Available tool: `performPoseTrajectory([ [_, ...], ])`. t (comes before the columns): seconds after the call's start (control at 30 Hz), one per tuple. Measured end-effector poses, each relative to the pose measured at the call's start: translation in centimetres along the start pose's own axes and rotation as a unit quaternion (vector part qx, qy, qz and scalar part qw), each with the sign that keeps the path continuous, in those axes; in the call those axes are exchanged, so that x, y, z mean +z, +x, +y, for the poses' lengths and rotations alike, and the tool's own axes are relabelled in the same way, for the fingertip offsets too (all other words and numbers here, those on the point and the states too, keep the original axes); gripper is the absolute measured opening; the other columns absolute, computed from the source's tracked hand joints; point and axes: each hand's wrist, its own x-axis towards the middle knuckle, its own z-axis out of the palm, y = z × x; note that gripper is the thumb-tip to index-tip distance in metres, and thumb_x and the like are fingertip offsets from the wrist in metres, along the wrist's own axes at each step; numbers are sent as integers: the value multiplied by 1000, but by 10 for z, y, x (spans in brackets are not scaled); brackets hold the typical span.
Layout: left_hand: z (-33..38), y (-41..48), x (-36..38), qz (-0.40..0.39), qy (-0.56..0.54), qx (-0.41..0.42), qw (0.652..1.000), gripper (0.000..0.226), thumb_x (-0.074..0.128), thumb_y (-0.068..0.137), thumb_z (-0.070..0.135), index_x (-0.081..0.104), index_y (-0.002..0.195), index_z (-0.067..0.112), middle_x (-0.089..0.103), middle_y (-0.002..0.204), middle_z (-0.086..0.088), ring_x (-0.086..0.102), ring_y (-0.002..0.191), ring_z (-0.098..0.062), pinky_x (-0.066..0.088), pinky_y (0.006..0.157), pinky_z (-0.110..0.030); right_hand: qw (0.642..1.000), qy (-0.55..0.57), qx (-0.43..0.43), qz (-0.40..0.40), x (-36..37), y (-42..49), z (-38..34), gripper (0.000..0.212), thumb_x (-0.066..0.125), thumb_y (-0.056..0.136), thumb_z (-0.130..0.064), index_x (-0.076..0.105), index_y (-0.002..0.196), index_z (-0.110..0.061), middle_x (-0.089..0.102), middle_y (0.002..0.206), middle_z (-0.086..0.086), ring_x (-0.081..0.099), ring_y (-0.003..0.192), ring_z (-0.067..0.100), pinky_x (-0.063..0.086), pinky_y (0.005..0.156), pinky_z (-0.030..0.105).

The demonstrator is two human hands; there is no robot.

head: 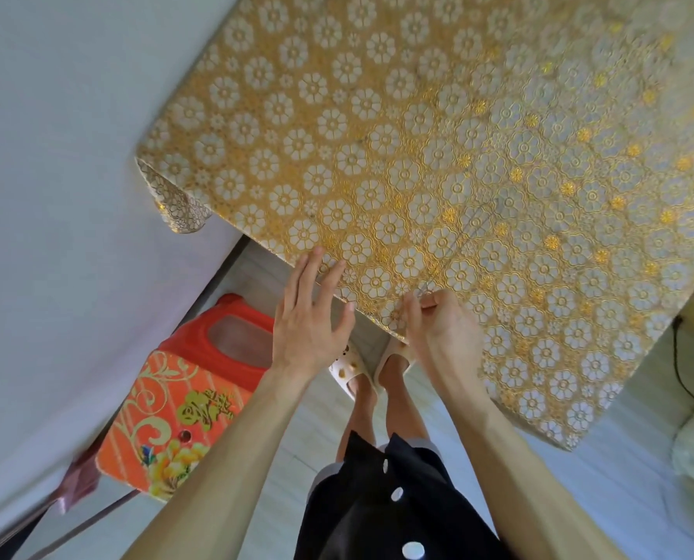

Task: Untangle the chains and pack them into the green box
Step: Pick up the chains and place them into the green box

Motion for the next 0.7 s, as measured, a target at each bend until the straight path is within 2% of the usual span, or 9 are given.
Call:
performPoseTrajectory([
  [0.07, 0, 0, -2, -4, 0, -2, 1000, 59, 52, 98, 43, 37, 153, 26, 13, 169, 0, 6, 156, -21, 25, 120, -44, 1000, 10, 25, 1, 3, 0, -5, 40, 47, 99, -54, 62, 106, -18, 68, 103, 0, 63, 90, 23, 48, 75, 36],
  [0.2, -2, 0, -2, 0, 5, 2, 1000, 60, 53, 99, 43, 35, 154, 27, 12, 169, 0, 6, 156, -20, 24, 120, -44, 999, -3, 35, -2, 11, -3, -18, 30, 41, 104, -39, 59, 110, -15, 66, 110, 6, 60, 92, 28, 39, 74, 35],
  [0.27, -1, -1, -1, 4, 2, 3, 1000, 60, 53, 98, 43, 36, 153, 26, 13, 169, 0, 6, 156, -20, 26, 119, -46, 999, -16, 38, -10, 9, -4, -22, 32, 39, 105, -35, 57, 115, -11, 64, 116, 9, 61, 98, 34, 41, 78, 39],
  [0.37, 0, -2, 0, 10, 1, 3, 1000, 59, 52, 99, 43, 37, 152, 24, 14, 168, -1, 6, 156, -21, 29, 118, -49, 1000, -10, 0, -26, 3, -6, -17, 31, 37, 106, -32, 55, 114, -8, 61, 114, 11, 58, 101, 34, 41, 80, 40],
  [0.5, 2, -2, 1, 8, -3, -7, 1000, 59, 50, 99, 42, 35, 153, 24, 10, 169, 0, 0, 156, -18, 27, 119, -47, 998, 52, -37, -20, -6, -15, -10, 20, 38, 106, -29, 46, 100, -12, 53, 99, 3, 49, 86, 23, 34, 71, 35],
  [0.57, 4, -3, 2, 13, -8, -11, 1000, 59, 51, 99, 40, 35, 153, 24, 11, 169, -1, -1, 156, -17, 26, 119, -46, 993, 105, -16, -42, -10, -18, -7, 17, 36, 107, -29, 42, 97, -16, 58, 94, 0, 56, 80, 21, 39, 64, 36],
  [0.7, 11, -3, 4, 9, -18, -27, 999, 59, 51, 100, 38, 33, 154, 22, 8, 169, -1, -4, 156, -17, 22, 120, -45, 978, 199, 4, -64, -20, -21, -1, 12, 41, 107, -26, 44, 99, -17, 65, 86, -2, 61, 73, 11, 50, 61, 35],
])
